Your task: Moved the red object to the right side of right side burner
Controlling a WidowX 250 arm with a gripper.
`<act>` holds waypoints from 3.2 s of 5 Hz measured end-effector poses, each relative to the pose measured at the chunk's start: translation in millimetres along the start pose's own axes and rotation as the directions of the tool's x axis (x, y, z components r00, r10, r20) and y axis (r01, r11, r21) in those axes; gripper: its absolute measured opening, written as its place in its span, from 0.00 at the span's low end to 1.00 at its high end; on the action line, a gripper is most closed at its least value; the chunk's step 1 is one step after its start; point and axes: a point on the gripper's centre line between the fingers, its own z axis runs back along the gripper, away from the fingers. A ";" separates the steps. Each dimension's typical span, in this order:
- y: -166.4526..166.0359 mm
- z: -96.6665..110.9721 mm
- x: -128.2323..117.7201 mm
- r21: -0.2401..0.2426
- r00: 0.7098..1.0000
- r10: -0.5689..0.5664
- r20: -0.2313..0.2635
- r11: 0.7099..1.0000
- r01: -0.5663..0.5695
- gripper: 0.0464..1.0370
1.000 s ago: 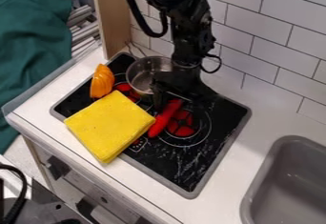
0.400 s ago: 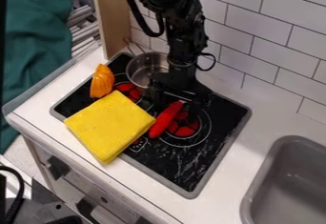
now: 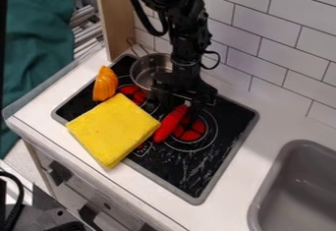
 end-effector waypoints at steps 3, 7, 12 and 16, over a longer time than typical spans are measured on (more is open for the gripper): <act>-9.3 3.2 -10.8 0.006 0.998 -0.054 0.025 0.999 0.054 0.26; -89.6 42.8 -19.4 0.106 0.976 -0.172 0.130 0.982 0.159 0.26; -70.8 3.9 7.8 0.037 0.976 -0.202 0.079 0.979 0.200 0.63; -59.7 66.8 -8.5 0.021 0.962 -0.201 0.184 0.979 0.201 0.97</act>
